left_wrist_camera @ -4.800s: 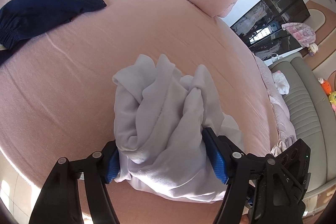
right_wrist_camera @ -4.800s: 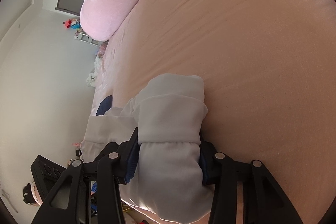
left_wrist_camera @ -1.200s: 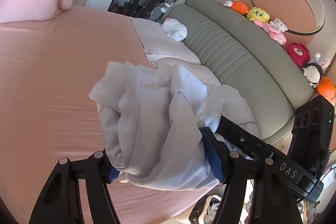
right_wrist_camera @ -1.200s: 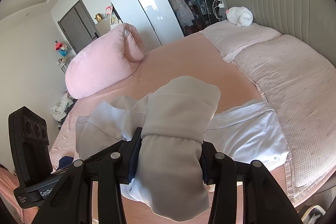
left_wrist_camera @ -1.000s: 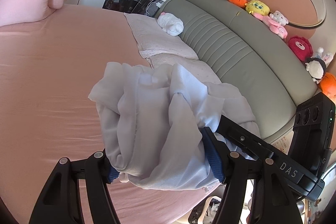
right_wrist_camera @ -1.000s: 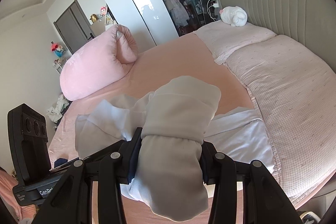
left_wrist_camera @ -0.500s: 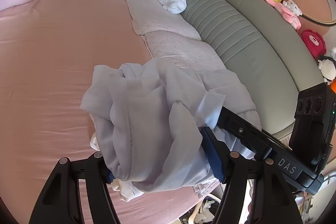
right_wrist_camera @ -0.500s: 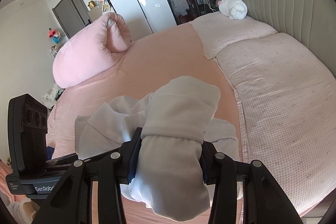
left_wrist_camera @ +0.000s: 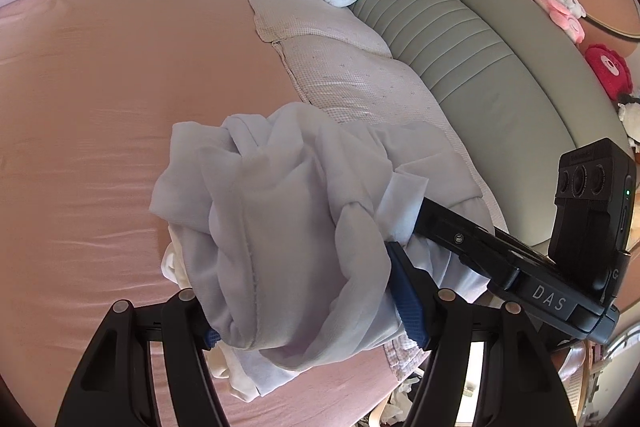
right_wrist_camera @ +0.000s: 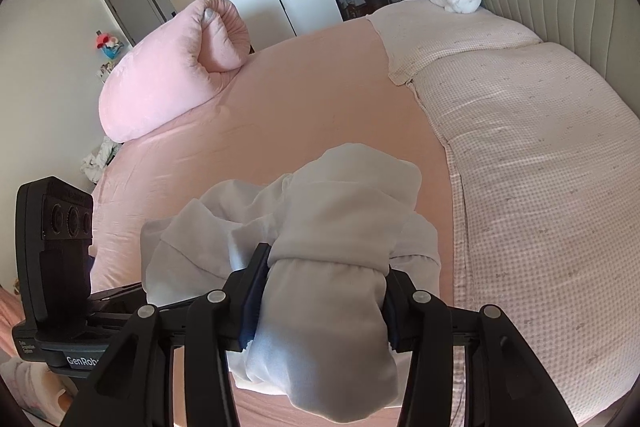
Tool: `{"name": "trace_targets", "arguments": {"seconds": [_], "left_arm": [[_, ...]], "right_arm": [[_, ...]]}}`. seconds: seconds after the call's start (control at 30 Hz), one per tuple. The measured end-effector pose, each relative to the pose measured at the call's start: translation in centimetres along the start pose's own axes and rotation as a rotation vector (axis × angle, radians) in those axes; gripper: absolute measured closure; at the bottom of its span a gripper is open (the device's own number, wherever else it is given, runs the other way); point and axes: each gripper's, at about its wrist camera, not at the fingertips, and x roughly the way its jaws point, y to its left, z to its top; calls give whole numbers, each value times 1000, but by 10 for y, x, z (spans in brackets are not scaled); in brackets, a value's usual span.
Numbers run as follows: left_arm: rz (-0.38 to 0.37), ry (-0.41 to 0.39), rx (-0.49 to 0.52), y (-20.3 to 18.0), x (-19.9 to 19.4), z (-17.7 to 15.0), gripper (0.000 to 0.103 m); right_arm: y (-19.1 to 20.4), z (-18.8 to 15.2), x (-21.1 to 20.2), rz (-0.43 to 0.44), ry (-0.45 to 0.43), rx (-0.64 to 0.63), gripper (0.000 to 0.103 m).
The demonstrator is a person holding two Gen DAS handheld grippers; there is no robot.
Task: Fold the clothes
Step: 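Carry the held white bundle with both grippers toward the folded clothes stack, then lower the white bundle onto the folded clothes stack and open both grippers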
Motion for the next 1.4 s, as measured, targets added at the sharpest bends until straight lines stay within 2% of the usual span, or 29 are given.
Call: {"name": "trace_targets", "arguments": {"seconds": [0.1,0.23,0.37,0.5,0.63,0.77,0.87,0.9,0.93,1.03,1.17,1.3,1.4], "left_arm": [[-12,13,6,4,1,-4,36],[-71,57,-40,6,-6,-2,33],[-83,73,-56,6,-16,7,24],[-75,55,-38,7,-28,14,24],[-95,29,-75,15,-37,20,24],[-48,10,-53,17,-37,29,24],[-42,-14,-15,18,-30,31,24],[-24,-32,0,20,-27,30,24],[-10,-43,9,23,-24,28,24],[-26,-45,-10,37,-13,22,23],[-63,-18,-33,53,-2,12,22],[-14,-38,12,52,-3,7,18],[11,-33,17,46,-8,11,17]], "right_arm": [[-16,-8,8,35,-10,64,51],[-32,-15,5,71,-51,150,45],[-30,-13,-8,23,-72,164,37],[-18,-4,-27,-40,-107,117,36],[-13,6,-37,-53,-139,102,35],[-16,10,-32,-97,-142,108,35],[-22,10,-26,-111,-135,128,35],[-24,9,-23,-119,-128,149,44],[-28,7,-21,-132,-115,171,59],[-42,1,-13,-114,-91,228,60],[-48,-9,-3,-119,-66,232,60],[-55,-19,8,-86,-55,292,59],[-52,-19,4,-91,-78,292,53]]}}
